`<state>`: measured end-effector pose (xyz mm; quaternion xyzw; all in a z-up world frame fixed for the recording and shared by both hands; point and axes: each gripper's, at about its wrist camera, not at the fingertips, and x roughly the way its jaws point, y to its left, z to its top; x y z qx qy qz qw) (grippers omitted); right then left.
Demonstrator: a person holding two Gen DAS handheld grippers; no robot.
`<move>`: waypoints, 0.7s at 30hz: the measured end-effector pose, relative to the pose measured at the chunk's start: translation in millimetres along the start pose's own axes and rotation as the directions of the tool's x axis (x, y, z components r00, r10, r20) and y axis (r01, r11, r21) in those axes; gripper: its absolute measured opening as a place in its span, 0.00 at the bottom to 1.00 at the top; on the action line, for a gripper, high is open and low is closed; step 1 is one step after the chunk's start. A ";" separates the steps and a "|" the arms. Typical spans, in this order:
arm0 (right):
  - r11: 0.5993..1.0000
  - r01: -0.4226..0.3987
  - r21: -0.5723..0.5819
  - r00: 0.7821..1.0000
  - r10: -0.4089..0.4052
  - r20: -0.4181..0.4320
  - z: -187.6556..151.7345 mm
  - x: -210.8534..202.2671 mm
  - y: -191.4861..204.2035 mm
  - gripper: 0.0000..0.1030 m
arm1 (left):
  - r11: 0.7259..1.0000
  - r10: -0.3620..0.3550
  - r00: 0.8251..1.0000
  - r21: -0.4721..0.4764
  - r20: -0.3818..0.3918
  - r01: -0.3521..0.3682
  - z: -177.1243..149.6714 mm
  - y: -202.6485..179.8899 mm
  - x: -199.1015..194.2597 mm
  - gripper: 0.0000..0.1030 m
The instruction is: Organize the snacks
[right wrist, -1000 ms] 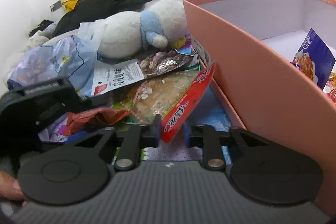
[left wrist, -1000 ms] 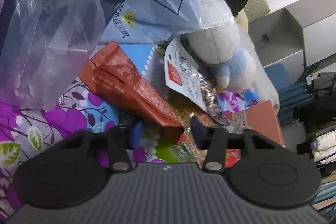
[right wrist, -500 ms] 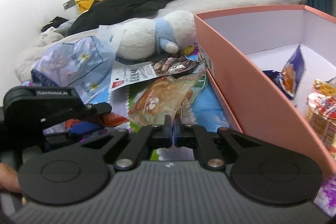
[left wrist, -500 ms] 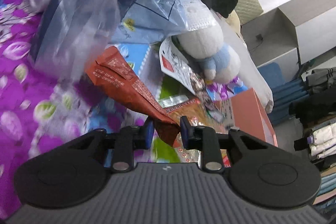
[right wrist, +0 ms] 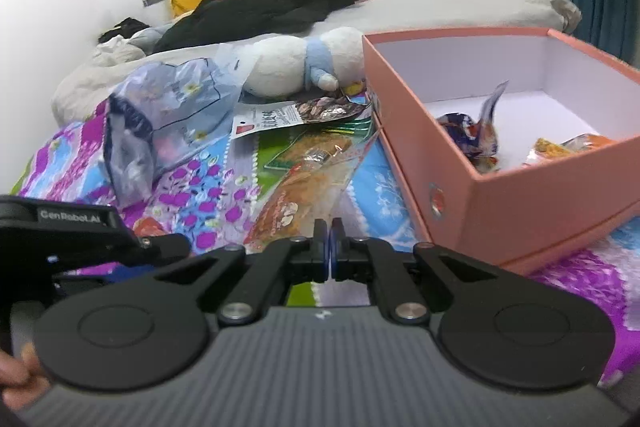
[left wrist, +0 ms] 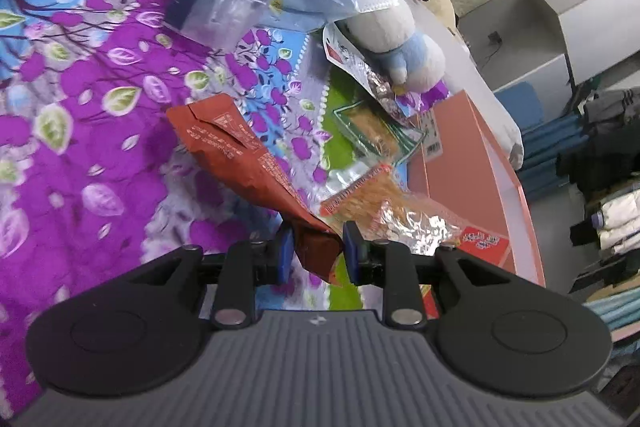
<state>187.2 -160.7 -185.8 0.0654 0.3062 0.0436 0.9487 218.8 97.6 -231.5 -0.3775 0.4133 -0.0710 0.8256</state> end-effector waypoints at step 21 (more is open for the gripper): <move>0.995 -0.085 -0.058 0.989 0.077 -0.124 -48.6 -51.1 -15.1 0.08 | 0.995 0.097 0.994 0.021 -0.059 -0.096 -53.7 4.3 -31.0 0.32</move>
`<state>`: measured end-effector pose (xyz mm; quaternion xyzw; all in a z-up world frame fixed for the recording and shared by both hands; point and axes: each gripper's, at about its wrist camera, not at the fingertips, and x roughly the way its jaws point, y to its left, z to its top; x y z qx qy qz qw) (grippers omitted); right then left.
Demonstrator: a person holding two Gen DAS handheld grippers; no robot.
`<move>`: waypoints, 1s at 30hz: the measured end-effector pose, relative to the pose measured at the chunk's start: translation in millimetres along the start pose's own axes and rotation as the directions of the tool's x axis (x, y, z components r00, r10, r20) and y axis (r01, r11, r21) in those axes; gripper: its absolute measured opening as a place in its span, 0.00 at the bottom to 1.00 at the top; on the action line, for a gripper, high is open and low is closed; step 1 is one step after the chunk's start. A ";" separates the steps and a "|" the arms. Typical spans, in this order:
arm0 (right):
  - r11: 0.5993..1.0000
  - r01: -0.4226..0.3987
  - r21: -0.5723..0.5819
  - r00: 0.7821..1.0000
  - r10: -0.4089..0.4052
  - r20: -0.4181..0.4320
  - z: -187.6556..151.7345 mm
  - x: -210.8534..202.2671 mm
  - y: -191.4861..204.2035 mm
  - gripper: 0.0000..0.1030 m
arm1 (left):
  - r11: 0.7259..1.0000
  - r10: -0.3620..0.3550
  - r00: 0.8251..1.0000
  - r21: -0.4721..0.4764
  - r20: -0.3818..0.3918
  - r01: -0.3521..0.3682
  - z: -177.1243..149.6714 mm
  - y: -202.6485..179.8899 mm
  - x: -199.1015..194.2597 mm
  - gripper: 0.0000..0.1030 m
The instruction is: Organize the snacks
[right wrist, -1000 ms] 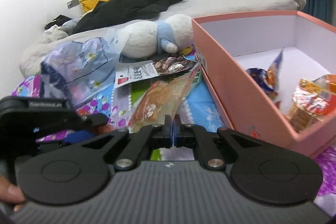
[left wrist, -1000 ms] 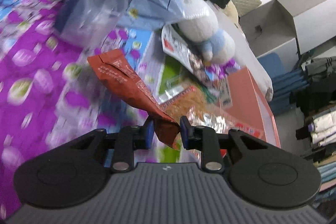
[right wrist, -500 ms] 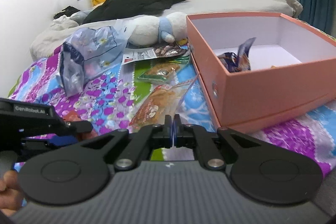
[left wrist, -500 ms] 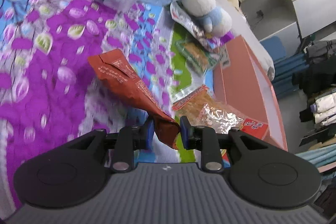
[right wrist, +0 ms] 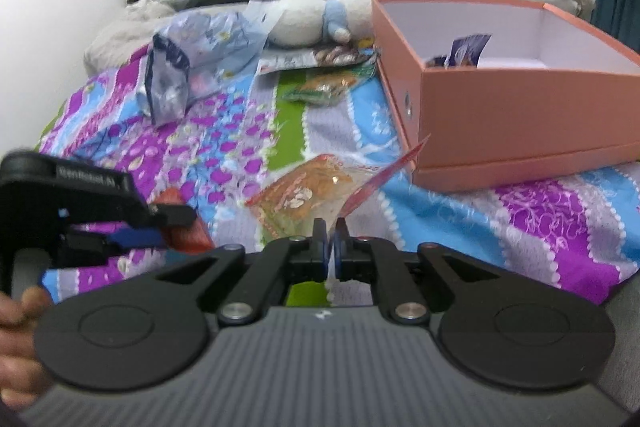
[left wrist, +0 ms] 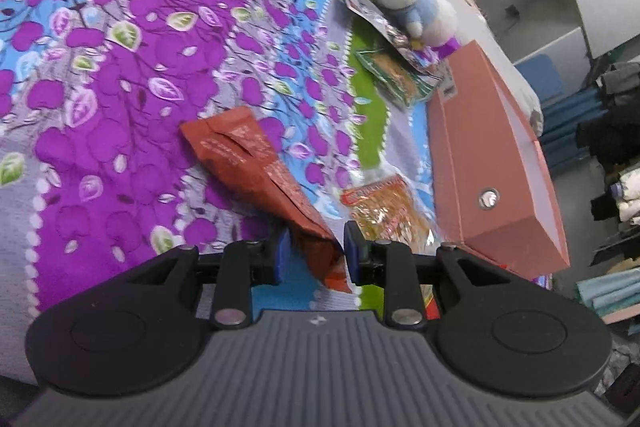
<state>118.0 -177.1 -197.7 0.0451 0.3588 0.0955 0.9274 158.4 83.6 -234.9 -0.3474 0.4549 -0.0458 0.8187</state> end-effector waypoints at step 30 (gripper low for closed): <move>0.982 -0.083 -0.170 0.990 0.100 0.096 7.3 -14.8 -19.9 0.76 | 0.980 0.196 0.978 0.006 0.068 -0.197 3.4 -2.9 -0.5 0.76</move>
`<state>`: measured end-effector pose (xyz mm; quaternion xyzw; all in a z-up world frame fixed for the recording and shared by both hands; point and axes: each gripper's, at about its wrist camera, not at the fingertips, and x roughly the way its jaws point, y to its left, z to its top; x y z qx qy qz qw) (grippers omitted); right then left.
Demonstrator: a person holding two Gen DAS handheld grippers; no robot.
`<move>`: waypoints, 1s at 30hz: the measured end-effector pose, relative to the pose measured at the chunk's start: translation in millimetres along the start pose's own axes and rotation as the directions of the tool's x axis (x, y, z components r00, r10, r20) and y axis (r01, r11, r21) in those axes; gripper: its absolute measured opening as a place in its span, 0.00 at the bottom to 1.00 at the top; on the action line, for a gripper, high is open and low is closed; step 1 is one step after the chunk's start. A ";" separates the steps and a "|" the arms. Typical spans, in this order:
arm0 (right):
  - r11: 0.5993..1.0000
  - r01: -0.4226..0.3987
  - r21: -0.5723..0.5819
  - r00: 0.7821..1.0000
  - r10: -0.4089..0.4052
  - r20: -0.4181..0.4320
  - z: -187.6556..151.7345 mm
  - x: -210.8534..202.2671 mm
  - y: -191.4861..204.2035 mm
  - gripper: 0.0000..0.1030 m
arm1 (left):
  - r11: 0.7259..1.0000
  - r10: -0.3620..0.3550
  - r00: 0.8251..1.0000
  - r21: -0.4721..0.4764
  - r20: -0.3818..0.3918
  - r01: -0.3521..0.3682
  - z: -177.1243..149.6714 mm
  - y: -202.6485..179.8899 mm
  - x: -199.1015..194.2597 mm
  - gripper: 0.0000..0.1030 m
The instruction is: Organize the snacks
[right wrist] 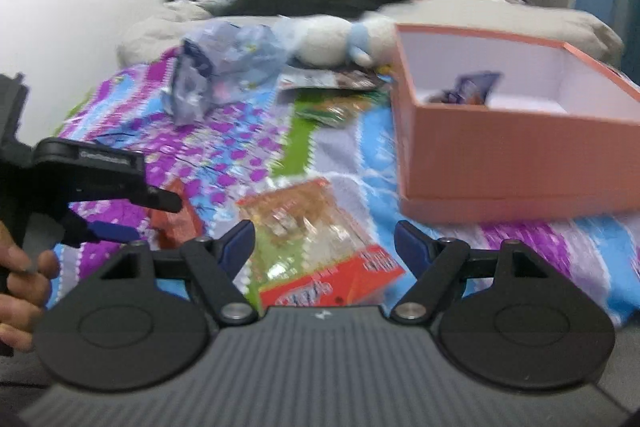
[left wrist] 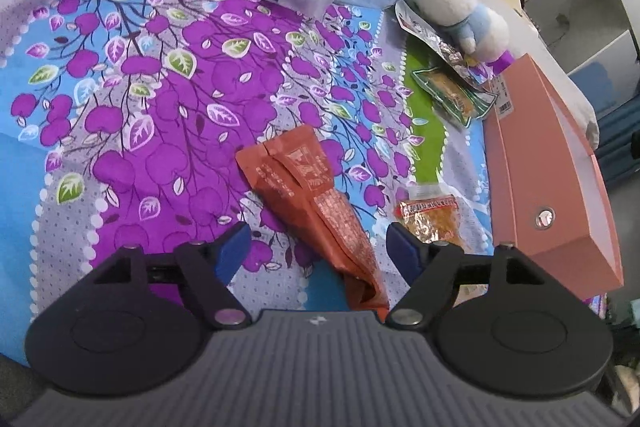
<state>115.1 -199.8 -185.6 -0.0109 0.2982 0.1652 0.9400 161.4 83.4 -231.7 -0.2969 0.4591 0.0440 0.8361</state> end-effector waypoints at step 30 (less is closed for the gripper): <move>0.983 -0.174 -0.065 0.960 0.154 -0.233 0.9 120.1 4.8 0.91 | 0.996 0.053 0.998 0.066 0.037 -0.056 8.4 -3.3 17.2 0.51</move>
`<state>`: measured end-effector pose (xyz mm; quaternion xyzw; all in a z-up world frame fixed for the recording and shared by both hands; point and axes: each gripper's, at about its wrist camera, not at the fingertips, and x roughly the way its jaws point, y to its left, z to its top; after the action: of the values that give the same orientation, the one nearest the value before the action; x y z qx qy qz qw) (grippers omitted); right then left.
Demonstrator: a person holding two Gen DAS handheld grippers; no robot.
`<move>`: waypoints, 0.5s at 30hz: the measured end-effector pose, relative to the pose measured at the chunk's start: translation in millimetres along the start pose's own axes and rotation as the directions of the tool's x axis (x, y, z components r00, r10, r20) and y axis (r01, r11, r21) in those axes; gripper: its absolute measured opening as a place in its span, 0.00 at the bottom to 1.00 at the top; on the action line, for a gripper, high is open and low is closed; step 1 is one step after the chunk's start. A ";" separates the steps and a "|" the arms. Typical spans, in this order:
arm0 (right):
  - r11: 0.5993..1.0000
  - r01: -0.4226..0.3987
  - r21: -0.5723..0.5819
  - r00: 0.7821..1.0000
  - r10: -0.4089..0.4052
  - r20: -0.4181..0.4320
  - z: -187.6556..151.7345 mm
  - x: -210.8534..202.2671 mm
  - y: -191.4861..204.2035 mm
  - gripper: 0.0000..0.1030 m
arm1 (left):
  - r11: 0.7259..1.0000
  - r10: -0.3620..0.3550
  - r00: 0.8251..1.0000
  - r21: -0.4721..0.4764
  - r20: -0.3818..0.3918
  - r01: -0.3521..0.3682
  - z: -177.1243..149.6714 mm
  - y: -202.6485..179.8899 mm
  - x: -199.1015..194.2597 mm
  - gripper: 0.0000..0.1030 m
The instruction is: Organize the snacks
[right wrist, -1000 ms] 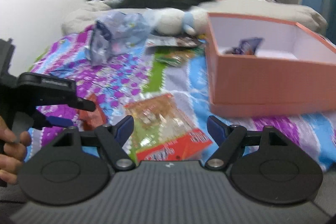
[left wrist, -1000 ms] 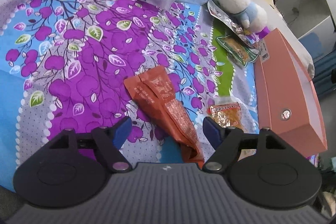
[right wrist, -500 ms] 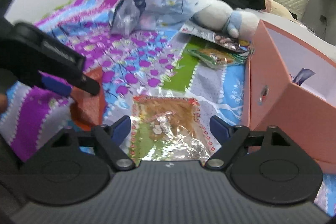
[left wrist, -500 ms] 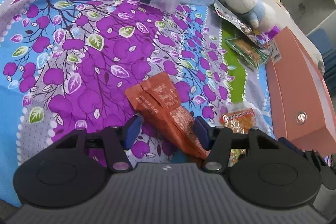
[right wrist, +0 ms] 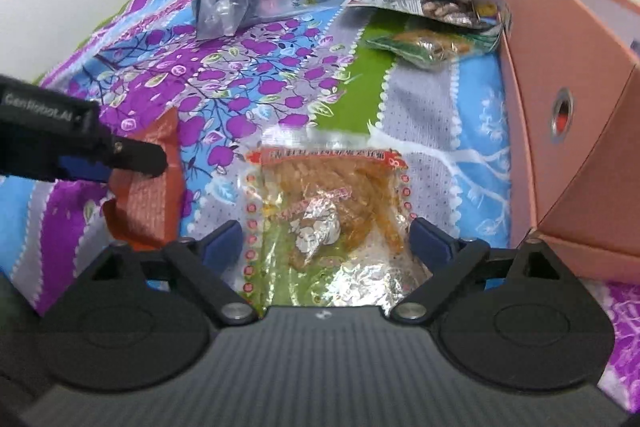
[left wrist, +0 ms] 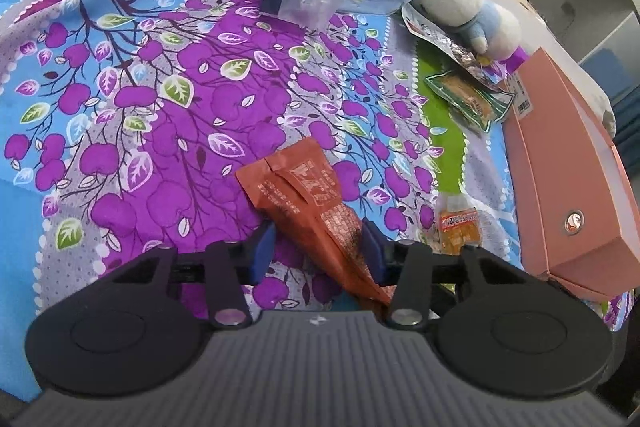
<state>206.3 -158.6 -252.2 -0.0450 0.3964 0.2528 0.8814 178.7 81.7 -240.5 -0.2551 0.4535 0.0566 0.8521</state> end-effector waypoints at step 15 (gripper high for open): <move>0.988 0.097 0.121 0.994 -0.103 0.046 5.4 -15.4 -6.5 0.37 | 0.997 -0.035 0.999 0.073 0.006 0.035 1.3 -8.4 -5.2 0.45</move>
<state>204.5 -169.0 -238.2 -0.0056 0.3847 0.1853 0.9042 179.4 75.8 -232.6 -0.2318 0.4477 0.0260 0.8633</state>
